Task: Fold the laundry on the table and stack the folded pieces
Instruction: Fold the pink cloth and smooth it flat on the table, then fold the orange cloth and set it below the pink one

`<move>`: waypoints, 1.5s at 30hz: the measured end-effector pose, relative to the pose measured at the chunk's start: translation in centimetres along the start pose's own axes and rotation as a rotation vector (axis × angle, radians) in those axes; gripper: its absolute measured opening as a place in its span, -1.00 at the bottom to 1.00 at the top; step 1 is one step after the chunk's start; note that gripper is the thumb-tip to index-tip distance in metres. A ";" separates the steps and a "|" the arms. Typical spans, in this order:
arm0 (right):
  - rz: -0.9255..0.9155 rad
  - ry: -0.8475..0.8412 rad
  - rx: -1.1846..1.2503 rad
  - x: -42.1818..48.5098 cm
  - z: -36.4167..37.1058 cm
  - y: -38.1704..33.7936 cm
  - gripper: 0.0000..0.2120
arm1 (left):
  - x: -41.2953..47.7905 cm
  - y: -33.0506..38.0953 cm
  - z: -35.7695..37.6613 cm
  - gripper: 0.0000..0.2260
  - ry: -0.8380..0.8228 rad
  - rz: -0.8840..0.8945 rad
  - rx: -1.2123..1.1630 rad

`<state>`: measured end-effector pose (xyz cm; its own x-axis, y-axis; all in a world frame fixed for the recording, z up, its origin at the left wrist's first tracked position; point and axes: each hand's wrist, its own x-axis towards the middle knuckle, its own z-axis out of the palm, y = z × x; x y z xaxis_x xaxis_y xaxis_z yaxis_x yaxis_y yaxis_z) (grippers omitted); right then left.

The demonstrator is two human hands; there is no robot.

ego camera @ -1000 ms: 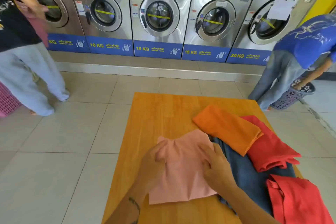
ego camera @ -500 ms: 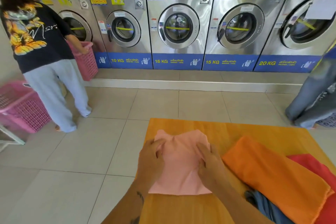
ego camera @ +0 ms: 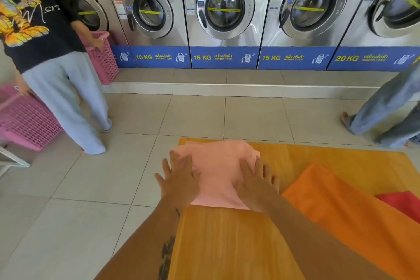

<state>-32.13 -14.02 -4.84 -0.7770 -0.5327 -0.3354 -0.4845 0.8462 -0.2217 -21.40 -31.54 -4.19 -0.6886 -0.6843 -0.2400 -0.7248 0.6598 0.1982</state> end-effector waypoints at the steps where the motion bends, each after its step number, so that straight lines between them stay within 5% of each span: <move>1: -0.016 -0.020 0.041 -0.4 -0.7 0.3 -0.40 | -0.2 0.3 -0.4 -0.56 0.021 0.016 0.043; 8: 0.036 0.141 0.184 -6.9 -4.2 7.8 -0.44 | -5.2 4.7 -1.5 -0.65 0.188 0.357 -0.214; 19: 0.305 0.223 0.083 -17.0 -6.5 18.7 -0.40 | -11.6 16.3 0.1 -0.61 -0.055 0.684 -0.359; 28: 0.270 0.219 0.107 -16.0 -6.6 24.2 -0.37 | -8.7 23.1 3.8 -0.52 -0.286 0.522 -0.236; 34: 0.059 0.260 0.478 -14.7 -6.9 26.4 -0.44 | -7.7 27.0 5.1 -0.43 -0.350 0.401 -0.299; 41: -0.105 0.366 0.584 -14.3 -5.5 27.4 -0.50 | -6.5 28.0 2.5 -0.42 -0.530 0.326 -0.445; 45: -0.108 0.415 0.625 -14.6 -5.0 27.2 -0.47 | -8.2 27.4 1.5 -0.48 -0.499 0.356 -0.495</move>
<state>-35.96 16.81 -1.42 -0.8857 -0.4600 0.0625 -0.3444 0.5609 -0.7529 -35.57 -7.36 1.78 -0.8747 -0.1595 -0.4576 -0.4688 0.5176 0.7157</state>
